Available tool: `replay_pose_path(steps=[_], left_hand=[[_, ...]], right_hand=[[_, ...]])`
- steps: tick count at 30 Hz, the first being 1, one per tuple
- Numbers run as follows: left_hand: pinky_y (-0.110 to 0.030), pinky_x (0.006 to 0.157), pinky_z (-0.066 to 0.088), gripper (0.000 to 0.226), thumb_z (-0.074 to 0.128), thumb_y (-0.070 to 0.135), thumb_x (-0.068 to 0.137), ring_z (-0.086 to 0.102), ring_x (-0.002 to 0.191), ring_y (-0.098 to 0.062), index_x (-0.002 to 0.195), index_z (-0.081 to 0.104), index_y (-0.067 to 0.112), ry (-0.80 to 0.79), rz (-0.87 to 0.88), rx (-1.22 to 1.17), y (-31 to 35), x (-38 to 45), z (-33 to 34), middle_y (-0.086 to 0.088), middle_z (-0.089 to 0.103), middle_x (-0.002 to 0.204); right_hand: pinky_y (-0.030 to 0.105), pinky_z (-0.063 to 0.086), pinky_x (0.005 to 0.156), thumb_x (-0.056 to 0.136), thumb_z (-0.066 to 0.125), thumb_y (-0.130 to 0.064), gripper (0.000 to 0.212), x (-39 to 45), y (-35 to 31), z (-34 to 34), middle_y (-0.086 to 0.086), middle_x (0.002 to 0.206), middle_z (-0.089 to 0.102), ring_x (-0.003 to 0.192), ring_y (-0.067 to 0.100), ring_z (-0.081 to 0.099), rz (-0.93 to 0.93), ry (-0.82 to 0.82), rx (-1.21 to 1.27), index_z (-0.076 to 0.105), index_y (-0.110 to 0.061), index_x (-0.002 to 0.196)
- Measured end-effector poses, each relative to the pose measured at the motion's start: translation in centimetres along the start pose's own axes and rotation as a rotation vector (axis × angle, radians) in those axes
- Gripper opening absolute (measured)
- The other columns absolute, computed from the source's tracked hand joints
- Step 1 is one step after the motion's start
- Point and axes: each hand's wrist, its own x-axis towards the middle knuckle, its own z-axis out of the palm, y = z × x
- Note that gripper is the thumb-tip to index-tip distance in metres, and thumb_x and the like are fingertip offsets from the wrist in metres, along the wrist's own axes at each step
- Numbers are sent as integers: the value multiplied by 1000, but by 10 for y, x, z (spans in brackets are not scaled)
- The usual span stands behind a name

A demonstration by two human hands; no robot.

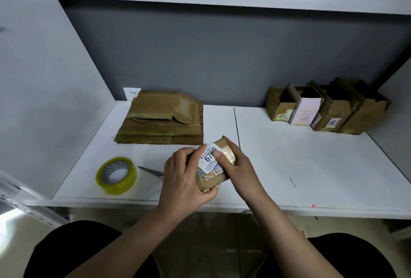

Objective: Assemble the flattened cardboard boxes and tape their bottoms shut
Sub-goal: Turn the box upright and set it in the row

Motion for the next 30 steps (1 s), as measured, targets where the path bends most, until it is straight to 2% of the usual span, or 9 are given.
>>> replay_pose_path(steps=[3,6,8,10,12,16,21,24,30], left_hand=[[-31,87,48,83,62,58,65,49,107,-19,135,40,18,-4,21,-11,0,0,-1,-3,41,118],[-32,88,50,84,60,59,66,49,108,-19,136,39,19,-17,36,-31,0,0,-2,-3,41,119],[-30,89,48,84,60,60,66,48,109,-18,135,39,18,-10,43,-37,0,0,-3,-3,41,120],[-29,89,47,83,60,59,67,48,108,-18,135,39,17,0,45,-36,2,0,-4,-4,42,119],[-30,88,47,82,60,59,67,48,108,-19,135,39,17,12,31,-40,1,-1,-5,-4,41,119],[-33,85,53,83,62,58,66,49,108,-18,135,39,18,-11,21,-90,-7,-1,-11,-4,41,119],[-35,83,55,86,66,57,63,48,110,-16,135,39,19,-37,34,-166,-8,0,-14,-3,41,120],[-34,84,55,85,68,55,62,47,111,-13,134,40,19,-23,47,-222,-5,2,-17,-2,40,119],[-5,85,45,89,71,55,60,37,118,2,136,36,24,-9,-7,-347,-2,1,-27,3,36,122]], right_hand=[[29,57,84,82,72,-38,64,-5,0,0,-12,118,63,101,7,65,-9,11,-55,41,-39,138],[17,53,82,90,54,-48,41,-9,-5,1,-12,117,63,104,5,62,-33,57,-21,52,-34,128],[10,48,82,95,39,-51,44,-9,-6,3,-13,127,59,109,2,57,-55,100,-20,54,-31,131],[3,46,75,98,39,-46,43,-10,-7,6,-14,133,53,105,-3,53,-62,130,-57,47,-32,138],[9,51,74,96,47,-42,46,-10,-8,7,-10,134,53,103,-1,58,-73,88,-57,41,-35,141],[26,53,91,88,65,-35,81,-12,-9,-2,-7,136,50,117,10,56,-71,-150,-174,15,-32,151],[16,33,99,96,39,-48,61,-13,-18,-15,-18,140,39,121,0,46,63,-274,-33,14,-37,151],[25,25,109,88,32,-60,67,-10,-19,-17,-22,141,31,127,1,37,87,-252,-12,12,-43,150],[37,8,118,78,24,-82,81,7,4,-25,-20,158,11,146,5,11,112,-206,-32,14,-45,150]])
